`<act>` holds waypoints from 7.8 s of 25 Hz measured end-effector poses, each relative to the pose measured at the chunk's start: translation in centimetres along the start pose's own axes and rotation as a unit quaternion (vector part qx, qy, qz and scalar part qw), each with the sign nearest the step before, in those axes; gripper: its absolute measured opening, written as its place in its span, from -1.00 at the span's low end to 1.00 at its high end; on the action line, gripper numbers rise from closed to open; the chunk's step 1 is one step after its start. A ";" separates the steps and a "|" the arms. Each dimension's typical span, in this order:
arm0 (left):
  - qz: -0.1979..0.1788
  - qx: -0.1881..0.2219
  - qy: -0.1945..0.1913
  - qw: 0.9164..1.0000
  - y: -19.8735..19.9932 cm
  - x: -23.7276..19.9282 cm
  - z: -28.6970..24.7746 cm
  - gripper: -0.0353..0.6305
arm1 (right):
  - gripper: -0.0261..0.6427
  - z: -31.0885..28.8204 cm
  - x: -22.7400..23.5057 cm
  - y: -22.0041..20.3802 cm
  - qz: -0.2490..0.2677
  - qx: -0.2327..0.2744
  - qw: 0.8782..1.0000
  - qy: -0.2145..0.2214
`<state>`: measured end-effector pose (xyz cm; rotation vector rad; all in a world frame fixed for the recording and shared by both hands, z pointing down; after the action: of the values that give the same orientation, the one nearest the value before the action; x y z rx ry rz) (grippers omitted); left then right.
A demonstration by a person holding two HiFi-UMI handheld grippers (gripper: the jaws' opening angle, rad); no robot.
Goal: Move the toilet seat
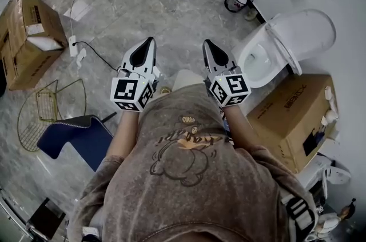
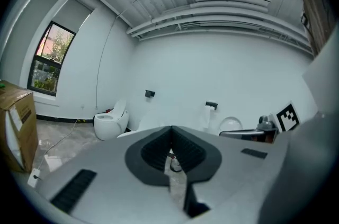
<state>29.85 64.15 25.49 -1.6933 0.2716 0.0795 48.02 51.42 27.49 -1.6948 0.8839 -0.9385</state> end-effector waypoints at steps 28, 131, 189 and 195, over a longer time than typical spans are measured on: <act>0.006 -0.019 0.009 1.000 2.8 -11.4 -18.4 -0.87 | -0.93 -19.8 9.4 3.5 -0.015 -0.026 1.000 0.007; 0.158 -0.200 -0.034 0.966 -25.4 -46.0 -62.6 0.13 | 0.26 -70.7 30.1 -22.2 -0.189 -0.181 0.965 -0.001; 0.249 -0.279 -0.033 0.927 -29.2 -49.7 -66.7 0.06 | 0.20 -74.8 31.4 -27.3 -0.310 -0.228 0.921 -0.061; 0.249 -0.271 -0.043 0.929 -25.3 -48.5 -66.7 0.05 | 0.21 -73.9 31.5 -24.4 -0.341 -0.208 0.915 -0.053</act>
<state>-18.41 7.90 69.67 -2.1207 0.6553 0.6564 -0.63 0.99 73.81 -2.4851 0.4199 -1.1418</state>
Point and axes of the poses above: the fingertips, and each gripper's own axes: z backward along the fingers, x to its right, y out of its top, the point moved 6 cm from there along z, backward along the fingers
